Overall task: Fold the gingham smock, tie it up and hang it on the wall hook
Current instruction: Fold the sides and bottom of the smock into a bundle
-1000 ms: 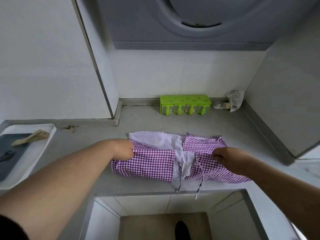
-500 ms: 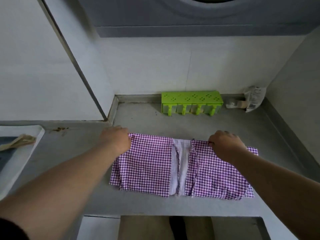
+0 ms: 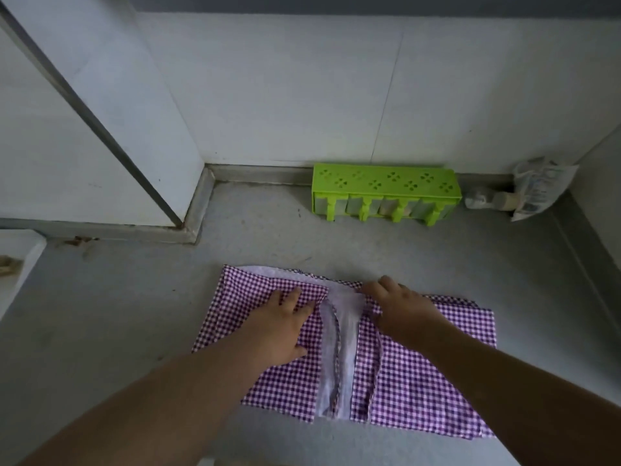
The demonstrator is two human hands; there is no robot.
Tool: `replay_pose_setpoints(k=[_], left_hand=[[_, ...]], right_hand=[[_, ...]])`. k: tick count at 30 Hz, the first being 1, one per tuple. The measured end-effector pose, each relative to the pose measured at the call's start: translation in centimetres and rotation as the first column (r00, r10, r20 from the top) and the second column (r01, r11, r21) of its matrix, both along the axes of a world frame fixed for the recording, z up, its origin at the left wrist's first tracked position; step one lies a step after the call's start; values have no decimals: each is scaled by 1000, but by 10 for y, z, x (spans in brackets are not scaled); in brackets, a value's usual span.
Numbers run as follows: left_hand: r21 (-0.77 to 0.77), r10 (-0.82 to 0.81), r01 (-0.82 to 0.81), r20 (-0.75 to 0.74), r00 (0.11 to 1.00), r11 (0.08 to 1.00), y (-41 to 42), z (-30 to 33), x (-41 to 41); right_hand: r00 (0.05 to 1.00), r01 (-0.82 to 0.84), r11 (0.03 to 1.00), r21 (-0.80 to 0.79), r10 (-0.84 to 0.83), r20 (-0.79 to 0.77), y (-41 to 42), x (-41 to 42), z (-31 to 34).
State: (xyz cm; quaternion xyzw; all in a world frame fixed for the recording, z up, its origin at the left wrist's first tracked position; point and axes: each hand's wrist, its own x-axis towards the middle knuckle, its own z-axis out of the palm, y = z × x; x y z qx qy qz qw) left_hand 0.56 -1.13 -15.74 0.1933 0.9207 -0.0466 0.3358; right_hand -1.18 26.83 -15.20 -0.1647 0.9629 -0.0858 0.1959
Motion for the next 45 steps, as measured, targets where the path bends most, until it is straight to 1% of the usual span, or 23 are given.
replay_pose_setpoints(k=[4, 6, 8, 12, 17, 19, 21, 23, 24, 25, 27, 28, 29, 30, 32, 33, 35, 36, 38, 39, 41, 44, 45], left_hand=[[-28, 22, -21, 5, 1000, 999, 8, -9, -5], [-43, 37, -35, 26, 999, 998, 12, -8, -9], [-66, 38, -35, 44, 998, 997, 15, -6, -11], [-101, 45, -38, 74, 996, 994, 20, -3, -15], [-117, 50, -38, 100, 994, 992, 24, -4, -16], [-105, 53, -43, 94, 994, 994, 22, -5, -16], [-88, 47, -40, 82, 996, 995, 22, -6, -16], [-76, 37, -31, 80, 996, 997, 21, -6, -16], [-69, 32, -27, 78, 996, 997, 21, -7, -16], [-59, 28, -24, 72, 997, 998, 21, -6, -16], [-50, 18, -15, 59, 998, 999, 20, -4, -17], [-54, 8, -5, 50, 999, 999, 19, -3, -17], [-64, -9, 11, 37, 999, 998, 19, -2, -17], [-78, -32, 33, 16, 999, 996, 19, -1, -18], [-92, -121, 116, -51, 991, 989, 20, 0, -20], [-85, -198, 191, -89, 976, 978, 21, 1, -22], [-91, -394, 384, -155, 906, 919, 28, 0, -28], [-121, -486, 471, -176, 856, 874, 32, 0, -32], [-203, -602, 569, -174, 780, 797, 42, -2, -37], [-239, -618, 577, -157, 771, 781, 47, -5, -41], [-274, -584, 541, -101, 806, 795, 53, -8, -45], [-261, -507, 479, -49, 861, 838, 54, -12, -53], [-252, -493, 468, -44, 869, 847, 54, -14, -54]], right_hand=[[936, -330, 942, 60, 334, -108, -18, 5, -14], [896, -402, 914, 60, 406, -179, -27, 8, -17], [892, -416, 909, 38, 416, -175, -35, 11, -17], [957, -276, 961, -33, 271, -101, -41, 12, -22], [990, -143, 988, -65, 142, -9, -44, 7, -24], [993, -72, 990, -120, 82, 86, -46, -1, -17], [974, 101, 976, -190, -58, 220, -45, -16, -7], [920, 316, 909, -272, -224, 322, -43, -37, 3], [885, 422, 851, -314, -312, 345, -41, -49, 6], [840, 524, 776, -351, -402, 365, -39, -61, 8], [716, 698, 569, -436, -545, 435, -37, -83, 10], [653, 756, 469, -456, -577, 490, -37, -92, 11], [613, 789, 416, -452, -586, 530, -34, -99, 10], [592, 805, 397, -440, -580, 560, -32, -105, 10], [577, 817, 386, -428, -540, 613, -31, -109, 9], [592, 805, 401, -436, -517, 618, -31, -109, 8], [646, 762, 448, -467, -485, 589, -31, -108, 4], [660, 751, 450, -483, -472, 585, -31, -107, 1], [693, 721, 450, -527, -462, 554, -30, -106, -6], [720, 693, 480, -538, -484, 497, -28, -107, -7], [769, 635, 553, -539, -518, 375, -26, -106, -2], [789, 596, 583, -552, -552, 269, -17, -101, 2], [818, 550, 629, -550, -537, 204, -14, -96, 3]])
